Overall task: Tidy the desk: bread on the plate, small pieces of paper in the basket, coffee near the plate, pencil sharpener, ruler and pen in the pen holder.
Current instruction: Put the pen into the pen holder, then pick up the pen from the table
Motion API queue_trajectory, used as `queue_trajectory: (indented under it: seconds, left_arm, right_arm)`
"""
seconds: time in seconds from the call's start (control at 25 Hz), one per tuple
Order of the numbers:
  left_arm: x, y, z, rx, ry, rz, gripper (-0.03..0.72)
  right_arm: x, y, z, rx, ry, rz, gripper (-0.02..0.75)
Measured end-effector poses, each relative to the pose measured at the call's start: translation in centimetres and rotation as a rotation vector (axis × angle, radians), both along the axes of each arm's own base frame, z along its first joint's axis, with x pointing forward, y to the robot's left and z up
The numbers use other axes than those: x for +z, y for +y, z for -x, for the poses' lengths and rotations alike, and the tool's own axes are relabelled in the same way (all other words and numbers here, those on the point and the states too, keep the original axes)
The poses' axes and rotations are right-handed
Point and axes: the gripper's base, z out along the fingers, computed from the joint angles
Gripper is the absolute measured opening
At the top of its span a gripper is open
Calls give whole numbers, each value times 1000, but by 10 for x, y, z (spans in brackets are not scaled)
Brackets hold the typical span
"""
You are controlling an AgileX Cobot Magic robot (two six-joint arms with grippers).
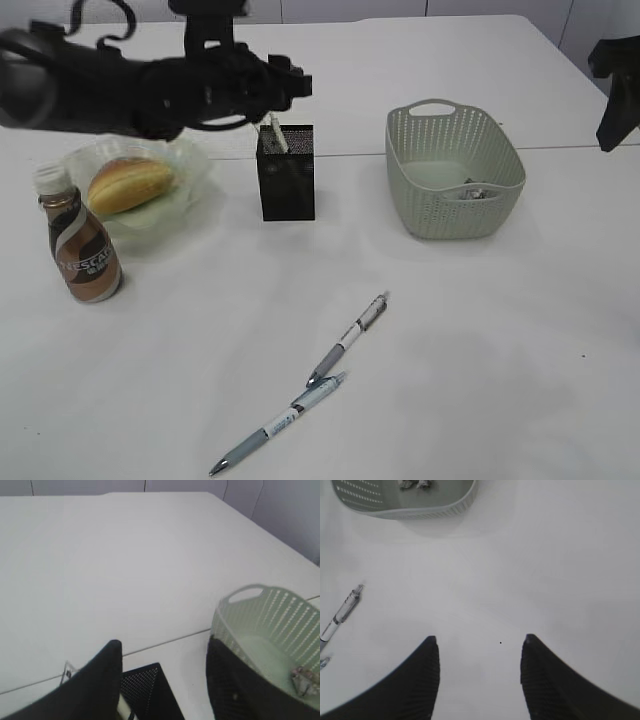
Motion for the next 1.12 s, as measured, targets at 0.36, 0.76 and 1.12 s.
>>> queue_trajectory:
  seconds: [0.36,0.76,1.12]
  left_arm:
    - [45,-7,43,-99,221,-136,400]
    - [14,-41,101,-272,603,-399,391]
    - [-50,-58,112,-444,932,-507,344]
  right_arm:
    - [0,0,0,0,0,0,386]
    - [0,0,0,0,0,0,385]
    - [0,2,0,0,0,-19,385]
